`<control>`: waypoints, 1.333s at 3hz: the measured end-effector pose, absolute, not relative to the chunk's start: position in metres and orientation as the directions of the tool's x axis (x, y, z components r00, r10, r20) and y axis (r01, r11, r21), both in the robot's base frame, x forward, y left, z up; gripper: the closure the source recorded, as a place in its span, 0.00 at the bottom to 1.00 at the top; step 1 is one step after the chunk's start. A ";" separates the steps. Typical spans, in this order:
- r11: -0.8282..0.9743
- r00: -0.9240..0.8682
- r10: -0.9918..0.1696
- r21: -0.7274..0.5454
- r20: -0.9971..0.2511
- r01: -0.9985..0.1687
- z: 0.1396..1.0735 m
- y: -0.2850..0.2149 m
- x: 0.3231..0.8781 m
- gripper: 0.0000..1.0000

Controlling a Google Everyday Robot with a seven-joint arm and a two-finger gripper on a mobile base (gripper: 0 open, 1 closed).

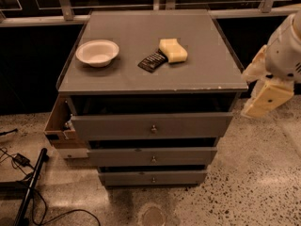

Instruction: Open middle drawer

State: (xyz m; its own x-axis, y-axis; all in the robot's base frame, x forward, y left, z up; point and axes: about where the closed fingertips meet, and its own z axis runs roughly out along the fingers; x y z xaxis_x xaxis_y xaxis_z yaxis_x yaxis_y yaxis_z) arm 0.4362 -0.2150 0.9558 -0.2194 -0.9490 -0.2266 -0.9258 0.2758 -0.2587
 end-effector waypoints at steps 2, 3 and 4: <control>0.328 -0.246 -0.887 -0.158 -0.390 -0.931 0.800 -0.198 0.432 0.96; 0.339 -0.249 -0.880 -0.165 -0.405 -0.926 0.790 -0.196 0.437 1.00; 0.338 -0.249 -0.880 -0.164 -0.405 -0.927 0.790 -0.196 0.437 1.00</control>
Offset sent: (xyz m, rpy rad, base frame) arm 0.0035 0.0289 -0.2441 0.3200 0.0806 -0.0308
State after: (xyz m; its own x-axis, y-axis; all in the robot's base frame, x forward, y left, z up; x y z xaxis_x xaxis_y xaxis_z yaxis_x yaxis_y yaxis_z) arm 0.4368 -0.1963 0.7903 -0.2494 -0.8799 -0.4045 -0.9268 0.3380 -0.1639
